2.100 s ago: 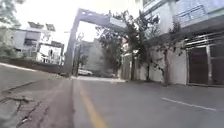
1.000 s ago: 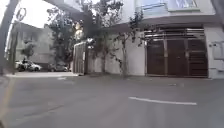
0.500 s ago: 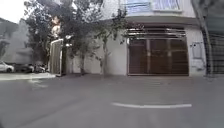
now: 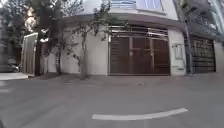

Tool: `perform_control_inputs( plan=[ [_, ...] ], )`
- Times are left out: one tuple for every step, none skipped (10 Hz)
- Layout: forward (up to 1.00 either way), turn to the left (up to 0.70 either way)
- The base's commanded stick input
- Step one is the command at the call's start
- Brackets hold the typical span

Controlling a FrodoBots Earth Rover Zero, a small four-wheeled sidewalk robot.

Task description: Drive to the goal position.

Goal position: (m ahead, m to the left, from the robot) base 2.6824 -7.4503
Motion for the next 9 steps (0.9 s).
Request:
perform_control_inputs(
  plan=[
    [1.00,-0.40],
    [1.00,-0.40],
    [1.00,-0.40],
    [1.00,-0.40],
    [1.00,-0.40],
    [1.00,-0.40],
    [1.00,-0.40],
    [1.00,-0.40],
    [1.00,-0.40]
  ],
)
